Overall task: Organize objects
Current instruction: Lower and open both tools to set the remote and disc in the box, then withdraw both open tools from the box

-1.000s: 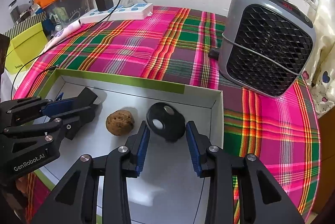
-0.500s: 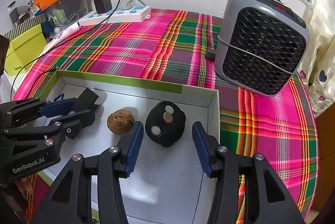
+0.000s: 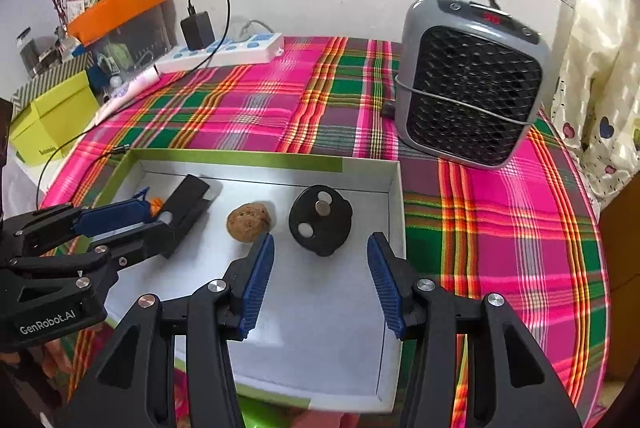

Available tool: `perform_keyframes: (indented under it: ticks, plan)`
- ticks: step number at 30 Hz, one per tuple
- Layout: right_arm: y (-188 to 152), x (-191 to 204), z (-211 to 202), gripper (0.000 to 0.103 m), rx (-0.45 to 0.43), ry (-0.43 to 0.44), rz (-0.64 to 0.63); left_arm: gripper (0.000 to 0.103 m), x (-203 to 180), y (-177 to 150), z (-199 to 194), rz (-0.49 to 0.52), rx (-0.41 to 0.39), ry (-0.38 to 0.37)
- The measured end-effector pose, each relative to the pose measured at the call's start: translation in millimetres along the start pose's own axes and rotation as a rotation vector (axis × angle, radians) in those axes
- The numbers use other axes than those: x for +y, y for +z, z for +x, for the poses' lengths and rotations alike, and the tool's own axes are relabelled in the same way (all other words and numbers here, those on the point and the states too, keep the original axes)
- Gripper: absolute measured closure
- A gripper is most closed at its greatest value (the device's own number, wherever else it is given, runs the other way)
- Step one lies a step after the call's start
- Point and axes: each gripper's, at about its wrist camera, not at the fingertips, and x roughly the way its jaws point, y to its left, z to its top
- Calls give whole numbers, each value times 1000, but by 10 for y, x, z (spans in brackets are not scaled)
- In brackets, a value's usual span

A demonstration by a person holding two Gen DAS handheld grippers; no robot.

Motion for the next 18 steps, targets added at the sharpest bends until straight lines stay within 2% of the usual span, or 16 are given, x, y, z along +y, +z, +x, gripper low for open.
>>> perform_keyframes:
  ticks: [18]
  plan:
    - [-391, 180, -592, 53, -95, 10, -4, 56, 144, -445, -644, -24, -71, 16]
